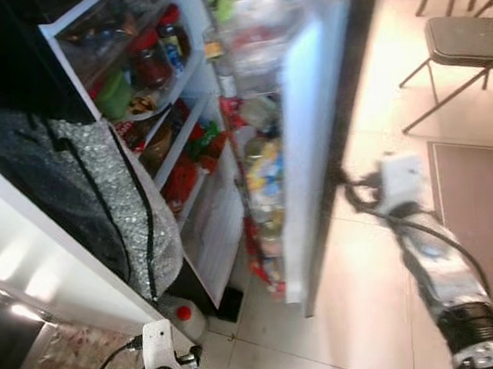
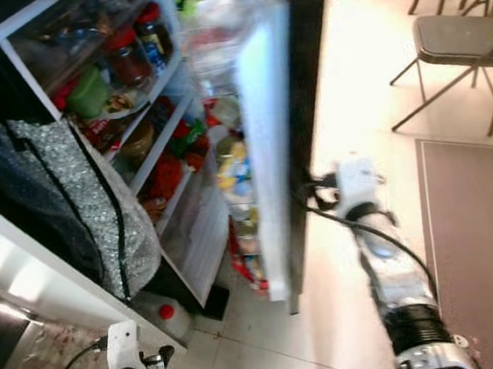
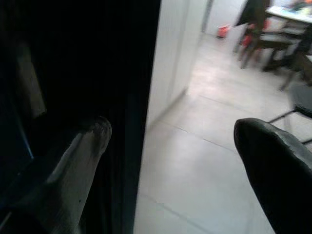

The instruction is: Restocking fridge

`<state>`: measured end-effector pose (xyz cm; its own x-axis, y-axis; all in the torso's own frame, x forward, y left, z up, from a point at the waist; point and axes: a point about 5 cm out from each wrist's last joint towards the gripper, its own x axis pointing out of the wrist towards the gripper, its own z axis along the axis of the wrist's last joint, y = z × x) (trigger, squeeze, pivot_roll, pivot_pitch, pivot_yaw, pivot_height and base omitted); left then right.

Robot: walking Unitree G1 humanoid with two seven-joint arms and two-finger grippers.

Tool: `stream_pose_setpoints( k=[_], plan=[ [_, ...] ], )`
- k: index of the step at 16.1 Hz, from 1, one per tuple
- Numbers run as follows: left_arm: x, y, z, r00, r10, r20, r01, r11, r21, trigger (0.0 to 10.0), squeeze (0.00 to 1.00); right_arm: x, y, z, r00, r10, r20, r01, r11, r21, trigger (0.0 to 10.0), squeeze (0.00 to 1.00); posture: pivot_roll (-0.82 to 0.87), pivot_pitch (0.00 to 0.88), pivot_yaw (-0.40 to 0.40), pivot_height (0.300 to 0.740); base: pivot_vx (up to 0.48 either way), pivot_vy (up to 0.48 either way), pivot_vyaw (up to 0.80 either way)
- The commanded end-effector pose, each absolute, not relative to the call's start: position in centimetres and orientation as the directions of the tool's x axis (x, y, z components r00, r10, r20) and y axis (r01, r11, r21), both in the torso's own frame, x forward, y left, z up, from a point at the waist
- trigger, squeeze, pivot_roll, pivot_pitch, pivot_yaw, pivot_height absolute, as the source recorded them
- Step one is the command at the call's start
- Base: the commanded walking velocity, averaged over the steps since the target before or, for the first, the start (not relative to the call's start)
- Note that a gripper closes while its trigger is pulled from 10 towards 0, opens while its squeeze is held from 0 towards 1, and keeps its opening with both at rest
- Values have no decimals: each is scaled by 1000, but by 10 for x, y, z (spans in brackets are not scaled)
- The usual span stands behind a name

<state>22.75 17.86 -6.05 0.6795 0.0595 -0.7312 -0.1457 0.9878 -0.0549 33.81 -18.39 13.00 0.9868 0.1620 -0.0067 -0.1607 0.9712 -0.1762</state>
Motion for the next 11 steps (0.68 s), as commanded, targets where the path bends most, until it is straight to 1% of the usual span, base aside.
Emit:
stream_pose_setpoints(
  k=[1,2,4,6,8,9,11],
  plan=[
    [224,181,-63,664,70,-744,-153,987,-44,10000,0,345,-150,167,946,305,109,-285,944,-166,10000,0,-155,90,93,740,0,0,0],
    [224,181,-63,664,70,-745,-152,987,-43,10000,0,345,-136,173,923,368,113,-350,924,-153,10000,0,-157,90,93,740,0,0,0],
    [224,181,-63,664,74,-744,-155,987,-40,10000,0,338,-95,186,826,548,131,-529,834,-154,10000,0,-156,90,90,740,0,0,0],
    [224,181,-63,664,77,-743,-160,986,-40,10000,0,331,-61,194,732,667,138,-649,744,-157,10000,0,-147,85,88,740,0,0,0],
    [224,180,-63,664,79,-744,-162,986,-40,10000,0,326,-43,198,654,746,124,-724,665,-180,10000,0,-140,83,90,740,0,0,0],
    [224,180,-63,664,80,-744,-163,986,-39,10000,0,323,-35,204,602,789,122,-763,613,-202,10000,0,-140,83,89,740,0,0,0],
    [224,180,-63,664,83,-743,-166,985,-39,10000,0,322,-34,206,580,809,90,-779,584,-228,10000,0,-140,79,88,740,0,0,0]
  ],
)
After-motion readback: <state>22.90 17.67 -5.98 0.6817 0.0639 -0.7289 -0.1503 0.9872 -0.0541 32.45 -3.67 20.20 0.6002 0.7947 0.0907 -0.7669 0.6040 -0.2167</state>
